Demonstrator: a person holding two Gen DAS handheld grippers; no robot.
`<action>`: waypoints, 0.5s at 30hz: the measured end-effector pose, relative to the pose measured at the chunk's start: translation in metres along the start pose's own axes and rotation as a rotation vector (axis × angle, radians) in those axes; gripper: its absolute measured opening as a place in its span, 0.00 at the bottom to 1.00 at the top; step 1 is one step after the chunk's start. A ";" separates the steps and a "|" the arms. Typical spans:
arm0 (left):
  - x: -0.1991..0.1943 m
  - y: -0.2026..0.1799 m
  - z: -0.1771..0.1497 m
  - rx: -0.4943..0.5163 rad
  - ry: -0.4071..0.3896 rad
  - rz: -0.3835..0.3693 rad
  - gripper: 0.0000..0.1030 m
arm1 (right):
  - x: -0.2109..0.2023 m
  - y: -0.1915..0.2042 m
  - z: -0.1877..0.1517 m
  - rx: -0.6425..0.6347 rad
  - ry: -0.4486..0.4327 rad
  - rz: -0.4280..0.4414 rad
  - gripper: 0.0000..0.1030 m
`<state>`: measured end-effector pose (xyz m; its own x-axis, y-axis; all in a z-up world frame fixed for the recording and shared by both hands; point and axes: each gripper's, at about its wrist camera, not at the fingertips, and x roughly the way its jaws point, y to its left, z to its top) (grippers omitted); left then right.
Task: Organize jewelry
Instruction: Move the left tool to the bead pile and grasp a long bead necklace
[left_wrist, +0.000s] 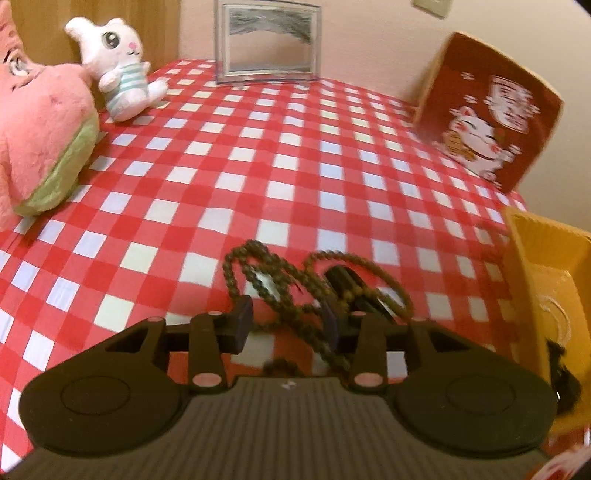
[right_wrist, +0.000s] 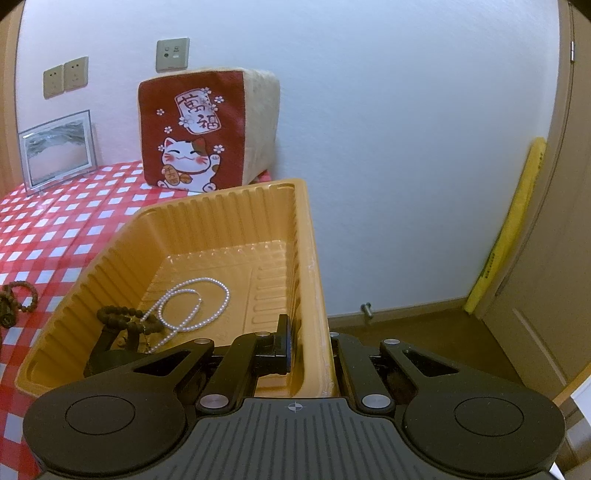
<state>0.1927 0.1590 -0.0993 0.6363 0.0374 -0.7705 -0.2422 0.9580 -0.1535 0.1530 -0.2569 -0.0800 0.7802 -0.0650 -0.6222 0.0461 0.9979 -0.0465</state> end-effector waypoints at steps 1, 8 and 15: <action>0.004 0.001 0.003 -0.020 0.005 0.009 0.40 | 0.000 0.000 0.000 0.001 0.000 0.001 0.05; 0.032 0.011 0.013 -0.082 0.038 0.087 0.47 | 0.001 0.000 0.001 0.003 0.001 0.001 0.05; 0.038 0.006 0.009 -0.015 0.018 0.108 0.30 | 0.001 0.000 0.001 0.002 0.002 0.001 0.06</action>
<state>0.2219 0.1686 -0.1242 0.5925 0.1354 -0.7941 -0.3203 0.9441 -0.0780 0.1545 -0.2572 -0.0804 0.7792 -0.0643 -0.6235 0.0466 0.9979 -0.0446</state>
